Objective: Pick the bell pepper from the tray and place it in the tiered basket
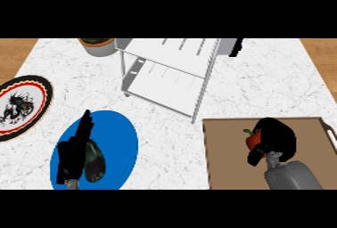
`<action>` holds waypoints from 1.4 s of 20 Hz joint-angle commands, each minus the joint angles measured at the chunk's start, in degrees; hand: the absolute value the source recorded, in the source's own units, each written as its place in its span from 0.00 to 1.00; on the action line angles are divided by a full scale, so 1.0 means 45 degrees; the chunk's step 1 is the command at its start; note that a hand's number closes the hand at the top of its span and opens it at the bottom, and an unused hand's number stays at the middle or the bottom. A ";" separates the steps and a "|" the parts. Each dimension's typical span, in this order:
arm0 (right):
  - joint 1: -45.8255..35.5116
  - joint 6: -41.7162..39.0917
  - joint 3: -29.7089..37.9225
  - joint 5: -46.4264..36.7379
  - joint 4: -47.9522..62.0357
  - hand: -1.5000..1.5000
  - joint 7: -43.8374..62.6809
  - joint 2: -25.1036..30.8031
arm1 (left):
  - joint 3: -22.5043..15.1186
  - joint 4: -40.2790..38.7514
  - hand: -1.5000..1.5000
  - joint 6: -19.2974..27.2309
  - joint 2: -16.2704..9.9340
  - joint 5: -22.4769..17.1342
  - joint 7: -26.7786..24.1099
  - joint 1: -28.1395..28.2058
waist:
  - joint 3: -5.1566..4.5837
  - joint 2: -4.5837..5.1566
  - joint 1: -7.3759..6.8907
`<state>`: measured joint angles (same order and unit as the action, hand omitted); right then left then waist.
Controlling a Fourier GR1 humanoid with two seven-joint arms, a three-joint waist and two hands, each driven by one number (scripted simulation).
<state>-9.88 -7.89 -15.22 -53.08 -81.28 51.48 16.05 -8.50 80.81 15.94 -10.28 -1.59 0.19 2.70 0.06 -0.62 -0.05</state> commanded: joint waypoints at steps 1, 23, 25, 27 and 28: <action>-0.0616 0.0718 -0.1458 -0.0728 0.0557 1.00 -0.0901 -0.1158 | -0.0433 -0.0121 0.50 -0.0011 0.0322 0.0165 0.0385 0.0258 | -0.0005 0.0163 -0.0194; -0.4185 -0.4539 -0.1032 -0.0867 -1.2266 1.00 0.3907 -0.2306 | -0.0178 0.0364 0.50 -0.0345 0.0132 0.0315 0.0522 0.0934 | -0.0038 0.0040 0.0082; -0.6395 -0.4222 -0.0391 -0.1080 -0.9836 1.00 0.3888 -0.3027 | 0.0327 0.0118 0.50 -0.0491 0.0029 -0.0004 0.0993 0.0018 | -0.0045 0.0106 -0.0066; -0.6684 -0.4524 0.0415 -0.0777 -0.9720 1.00 0.3672 -0.2940 | 0.0343 -0.0685 0.50 -0.0222 0.0298 0.0284 0.0501 -0.0154 | -0.0039 0.0117 0.0037; -0.7486 -0.4798 0.0835 -0.0597 -0.9378 1.00 0.3805 -0.3099 | 0.0283 -0.0297 0.50 -0.0589 0.0223 0.0036 0.0232 0.0314 | -0.0041 0.0102 -0.0026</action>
<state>-34.44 -21.19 -15.13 -56.70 -126.08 59.49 4.05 -7.51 81.87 14.79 -9.69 -0.45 2.06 3.65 0.14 -0.40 -0.02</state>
